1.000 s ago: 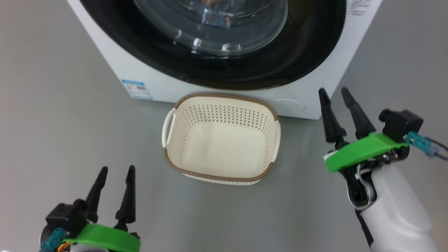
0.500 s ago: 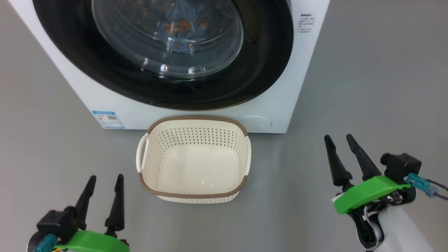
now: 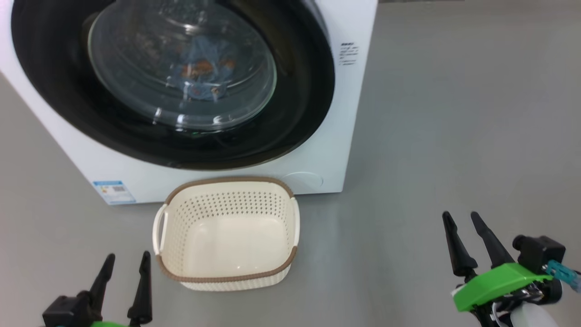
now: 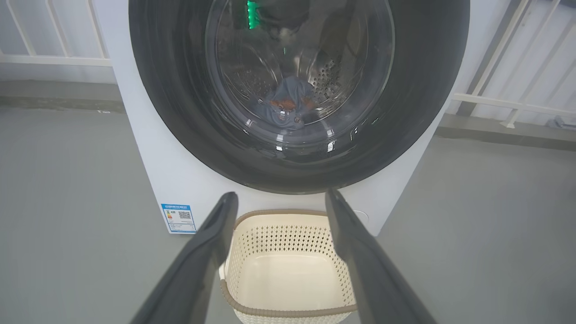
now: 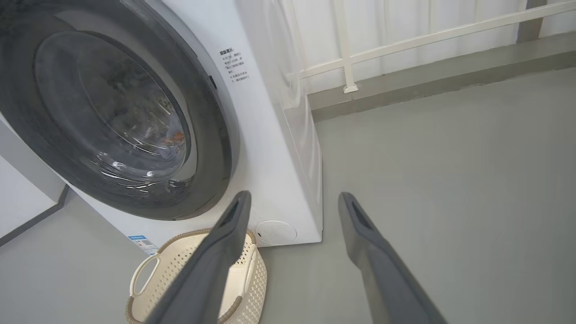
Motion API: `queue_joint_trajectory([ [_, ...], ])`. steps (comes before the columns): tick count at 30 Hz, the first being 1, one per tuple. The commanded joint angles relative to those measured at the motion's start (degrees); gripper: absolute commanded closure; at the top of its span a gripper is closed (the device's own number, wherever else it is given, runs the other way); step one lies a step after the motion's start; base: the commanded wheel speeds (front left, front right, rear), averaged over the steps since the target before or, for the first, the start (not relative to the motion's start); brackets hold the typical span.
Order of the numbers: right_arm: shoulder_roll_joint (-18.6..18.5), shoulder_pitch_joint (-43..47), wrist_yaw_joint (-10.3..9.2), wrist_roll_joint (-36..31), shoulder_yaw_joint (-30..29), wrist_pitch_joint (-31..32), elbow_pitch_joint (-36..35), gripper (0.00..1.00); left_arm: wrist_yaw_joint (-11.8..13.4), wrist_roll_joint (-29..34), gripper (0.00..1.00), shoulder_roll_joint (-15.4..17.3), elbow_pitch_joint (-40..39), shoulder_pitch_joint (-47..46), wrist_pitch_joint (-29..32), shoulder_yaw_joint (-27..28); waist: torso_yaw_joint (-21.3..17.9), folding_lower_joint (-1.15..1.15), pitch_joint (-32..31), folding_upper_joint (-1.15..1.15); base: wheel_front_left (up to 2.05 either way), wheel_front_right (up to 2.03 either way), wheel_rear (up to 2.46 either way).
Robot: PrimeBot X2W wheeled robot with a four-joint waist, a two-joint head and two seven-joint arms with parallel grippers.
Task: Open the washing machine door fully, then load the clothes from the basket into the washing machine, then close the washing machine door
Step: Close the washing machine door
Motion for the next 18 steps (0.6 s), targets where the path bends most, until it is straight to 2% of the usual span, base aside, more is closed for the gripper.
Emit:
queue_joint_trajectory([
  [1, -0.83, 0.46, 0.02, -0.84, 0.94, -0.27, -1.61, 0.0, -0.15, 0.78, 0.0, 0.9, -1.01, -0.5, -0.36, 2.27, -1.16, 0.0, -1.11, 0.0, 0.0, 0.0, 0.0],
  [18, -1.61, 4.96, 0.02, -0.51, -0.31, -0.27, -3.36, 0.0, -0.15, 1.54, 0.0, 0.8, -1.89, 1.68, -0.36, 3.7, -3.05, 0.0, -2.97, 0.0, 0.0, 0.0, 0.0],
])
